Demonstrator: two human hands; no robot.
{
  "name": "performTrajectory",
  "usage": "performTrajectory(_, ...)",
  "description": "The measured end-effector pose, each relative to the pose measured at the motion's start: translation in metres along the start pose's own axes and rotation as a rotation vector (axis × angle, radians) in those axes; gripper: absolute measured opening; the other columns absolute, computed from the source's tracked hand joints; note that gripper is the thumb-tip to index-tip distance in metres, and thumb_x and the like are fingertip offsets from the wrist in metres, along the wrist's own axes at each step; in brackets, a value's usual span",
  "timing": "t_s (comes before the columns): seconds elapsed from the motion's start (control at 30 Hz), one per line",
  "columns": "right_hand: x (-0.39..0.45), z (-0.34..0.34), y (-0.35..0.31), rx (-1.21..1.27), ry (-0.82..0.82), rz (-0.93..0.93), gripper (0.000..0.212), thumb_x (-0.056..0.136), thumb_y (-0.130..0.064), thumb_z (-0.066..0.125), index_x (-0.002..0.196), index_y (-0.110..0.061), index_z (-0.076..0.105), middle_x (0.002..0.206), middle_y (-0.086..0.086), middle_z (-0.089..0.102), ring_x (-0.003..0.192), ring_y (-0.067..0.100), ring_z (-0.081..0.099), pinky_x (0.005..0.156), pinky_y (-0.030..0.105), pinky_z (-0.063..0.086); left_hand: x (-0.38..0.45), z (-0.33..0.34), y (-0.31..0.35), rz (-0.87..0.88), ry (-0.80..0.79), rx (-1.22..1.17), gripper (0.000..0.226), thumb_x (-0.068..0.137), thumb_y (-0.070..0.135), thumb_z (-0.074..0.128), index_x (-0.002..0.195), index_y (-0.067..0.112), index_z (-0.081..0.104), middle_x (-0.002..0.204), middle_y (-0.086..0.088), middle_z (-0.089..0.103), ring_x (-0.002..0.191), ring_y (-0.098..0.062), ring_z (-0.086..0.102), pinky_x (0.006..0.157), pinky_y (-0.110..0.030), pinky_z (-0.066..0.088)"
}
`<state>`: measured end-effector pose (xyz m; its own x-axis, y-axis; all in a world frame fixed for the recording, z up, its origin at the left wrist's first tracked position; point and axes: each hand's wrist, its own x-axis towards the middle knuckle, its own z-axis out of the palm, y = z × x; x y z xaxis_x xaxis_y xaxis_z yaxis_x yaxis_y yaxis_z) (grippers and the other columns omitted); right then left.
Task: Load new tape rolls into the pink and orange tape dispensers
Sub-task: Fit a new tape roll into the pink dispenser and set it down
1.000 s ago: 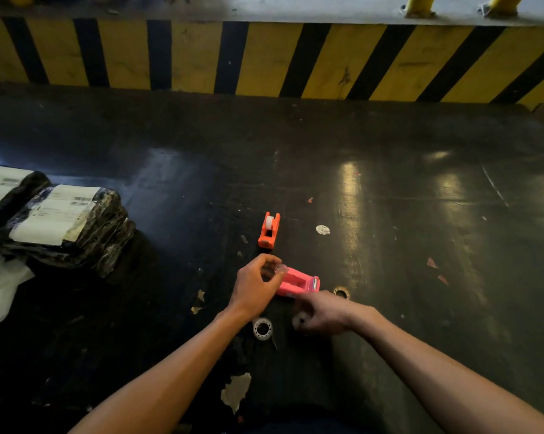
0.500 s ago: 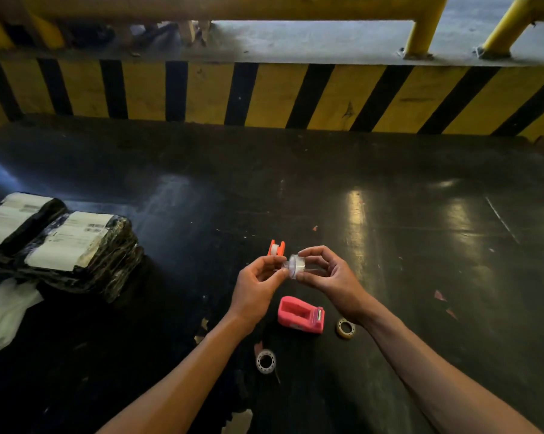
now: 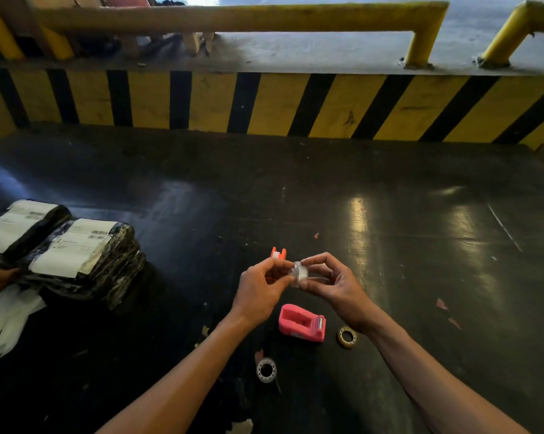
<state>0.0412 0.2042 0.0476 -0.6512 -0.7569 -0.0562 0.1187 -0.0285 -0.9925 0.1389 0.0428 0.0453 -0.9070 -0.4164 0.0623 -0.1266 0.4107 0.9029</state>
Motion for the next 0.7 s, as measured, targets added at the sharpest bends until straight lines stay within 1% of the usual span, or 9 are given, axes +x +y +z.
performTrajectory(0.07, 0.0001, -0.0010, 0.0018, 0.023, 0.003, 0.008, 0.030, 0.085, 0.003, 0.071, 0.110, -0.011, 0.062, 0.113, 0.009, 0.074, 0.107, 0.026, 0.071, 0.089, 0.035, 0.057, 0.0000, -0.0003, 0.0015, -0.011, 0.002, -0.033, 0.026, 0.088, 0.012, 0.075, 0.111, 0.021, 0.068, 0.104, 0.006, 0.072, 0.096, 0.001, 0.068, 0.087, -0.018, 0.056)
performTrajectory(0.17, 0.0006, -0.0017, 0.0038, 0.071, -0.031, 0.037, 0.032, 0.086, 0.003, 0.069, 0.115, -0.010, 0.061, 0.120, 0.017, 0.071, 0.114, 0.032, 0.067, 0.097, 0.044, 0.054, -0.0014, 0.0006, 0.0021, -0.044, 0.012, -0.094, 0.027, 0.086, 0.013, 0.077, 0.109, 0.022, 0.065, 0.101, 0.003, 0.071, 0.094, 0.000, 0.068, 0.082, -0.014, 0.055)
performTrajectory(0.23, 0.0007, -0.0033, 0.0036, 0.125, -0.057, 0.072, 0.034, 0.087, 0.002, 0.067, 0.118, -0.009, 0.059, 0.122, 0.019, 0.069, 0.117, 0.033, 0.065, 0.098, 0.046, 0.054, -0.0038, 0.0017, 0.0009, -0.054, 0.000, -0.096, 0.022, 0.088, 0.016, 0.075, 0.106, 0.024, 0.066, 0.105, 0.003, 0.070, 0.096, -0.002, 0.067, 0.084, -0.018, 0.055)
performTrajectory(0.33, -0.0002, -0.0057, -0.0004, 0.178, -0.107, 0.122, 0.037, 0.090, 0.001, 0.063, 0.125, -0.009, 0.055, 0.123, 0.019, 0.069, 0.114, 0.030, 0.067, 0.092, 0.040, 0.058, -0.0056, -0.0005, -0.0014, -0.124, -0.026, -0.213, 0.014, 0.092, 0.019, 0.070, 0.106, 0.021, 0.068, 0.111, 0.002, 0.070, 0.101, -0.011, 0.068, 0.086, -0.029, 0.057)
performTrajectory(0.4, -0.0009, -0.0057, -0.0035, 0.159, -0.131, 0.133, 0.039, 0.093, 0.002, 0.059, 0.129, -0.007, 0.052, 0.119, 0.017, 0.070, 0.105, 0.022, 0.070, 0.080, 0.030, 0.059, -0.0060, -0.0039, -0.0007, -0.182, -0.046, -0.314, 0.011, 0.095, 0.015, 0.067, 0.105, 0.018, 0.069, 0.110, 0.000, 0.072, 0.101, -0.017, 0.070, 0.081, -0.030, 0.059)
performTrajectory(0.47, -0.0009, -0.0054, -0.0048, 0.146, -0.136, 0.139, 0.038, 0.094, 0.003, 0.058, 0.131, -0.004, 0.052, 0.120, 0.016, 0.071, 0.102, 0.018, 0.071, 0.075, 0.023, 0.057, -0.0056, -0.0055, -0.0014, -0.232, -0.050, -0.386, 0.011, 0.094, 0.011, 0.067, 0.104, 0.015, 0.068, 0.109, -0.004, 0.074, 0.101, -0.020, 0.071, 0.079, -0.030, 0.059)
performTrajectory(0.53, -0.0006, -0.0055, -0.0044, 0.168, -0.134, 0.130, 0.038, 0.093, 0.003, 0.058, 0.131, -0.003, 0.053, 0.123, 0.018, 0.070, 0.109, 0.023, 0.069, 0.079, 0.025, 0.057, -0.0061, -0.0055, -0.0015, -0.275, -0.041, -0.466, 0.016, 0.092, 0.010, 0.069, 0.108, 0.014, 0.065, 0.108, -0.007, 0.075, 0.101, -0.023, 0.072, 0.078, -0.031, 0.058)
performTrajectory(0.63, 0.0004, -0.0060, -0.0025, 0.222, -0.123, 0.122, 0.037, 0.092, 0.002, 0.060, 0.128, -0.003, 0.057, 0.125, 0.021, 0.069, 0.116, 0.030, 0.066, 0.087, 0.032, 0.058, -0.0060, -0.0055, -0.0006, -0.344, -0.057, -0.597, 0.030, 0.091, 0.011, 0.071, 0.120, 0.011, 0.062, 0.110, -0.011, 0.076, 0.105, -0.029, 0.072, 0.082, -0.038, 0.055)
performTrajectory(0.7, 0.0002, -0.0074, -0.0024, 0.221, -0.113, 0.125, 0.036, 0.090, 0.001, 0.063, 0.125, -0.004, 0.060, 0.123, 0.022, 0.069, 0.117, 0.033, 0.065, 0.092, 0.037, 0.057, -0.0058, -0.0071, 0.0011, -0.380, -0.081, -0.637, 0.029, 0.091, 0.009, 0.070, 0.120, 0.009, 0.065, 0.110, -0.013, 0.077, 0.102, -0.026, 0.072, 0.082, -0.037, 0.055)
